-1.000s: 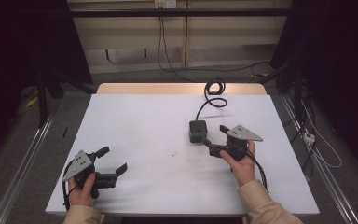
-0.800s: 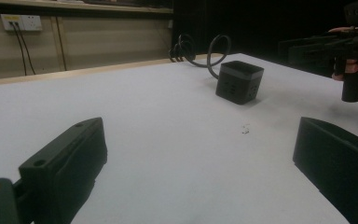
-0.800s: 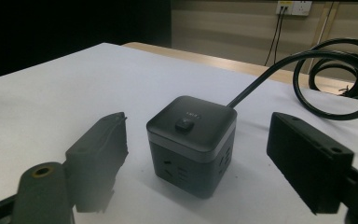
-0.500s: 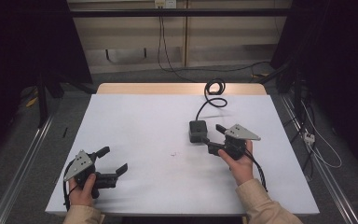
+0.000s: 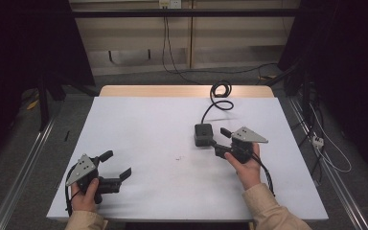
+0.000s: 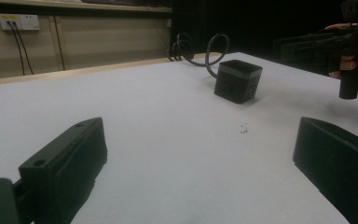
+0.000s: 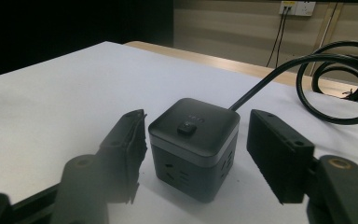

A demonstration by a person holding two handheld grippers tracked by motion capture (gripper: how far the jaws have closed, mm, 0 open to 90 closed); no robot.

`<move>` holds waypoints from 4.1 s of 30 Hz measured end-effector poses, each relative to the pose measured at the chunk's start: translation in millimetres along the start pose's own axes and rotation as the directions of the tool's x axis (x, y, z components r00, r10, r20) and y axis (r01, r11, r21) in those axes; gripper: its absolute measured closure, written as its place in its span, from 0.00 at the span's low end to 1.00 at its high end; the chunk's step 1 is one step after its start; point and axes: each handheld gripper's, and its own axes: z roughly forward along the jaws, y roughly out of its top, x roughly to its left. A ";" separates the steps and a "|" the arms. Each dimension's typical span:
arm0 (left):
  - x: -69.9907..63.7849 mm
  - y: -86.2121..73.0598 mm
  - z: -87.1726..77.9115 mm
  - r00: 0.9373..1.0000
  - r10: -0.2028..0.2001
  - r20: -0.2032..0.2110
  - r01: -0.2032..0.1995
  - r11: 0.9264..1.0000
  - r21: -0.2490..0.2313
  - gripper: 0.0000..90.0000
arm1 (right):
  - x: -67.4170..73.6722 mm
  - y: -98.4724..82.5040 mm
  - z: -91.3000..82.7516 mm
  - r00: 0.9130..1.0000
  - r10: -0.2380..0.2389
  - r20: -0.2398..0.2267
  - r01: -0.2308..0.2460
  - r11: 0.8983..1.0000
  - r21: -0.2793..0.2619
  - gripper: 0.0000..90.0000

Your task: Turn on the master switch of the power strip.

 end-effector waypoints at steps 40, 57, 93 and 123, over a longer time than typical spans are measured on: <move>0.2 -0.9 1.2 1.000 -0.008 0.004 0.008 1.000 -0.002 0.03 | -2.3 10.2 11.9 1.000 -0.008 0.003 0.008 0.999 0.036 0.80; 1.0 -1.4 0.3 1.000 -0.013 0.002 0.013 1.000 -0.005 0.03 | -2.7 12.9 19.1 1.000 -0.008 -0.011 0.008 0.999 0.045 0.87; 2.0 -1.9 -0.1 1.000 -0.011 0.002 0.011 1.000 -0.004 0.03 | -1.2 10.5 37.7 0.999 -0.019 -0.025 0.021 0.997 0.077 1.00; 2.3 -2.1 -0.4 1.000 -0.010 0.004 0.010 1.000 -0.003 0.03 | 1.4 6.0 48.5 0.998 -0.054 -0.020 0.056 0.995 0.080 1.00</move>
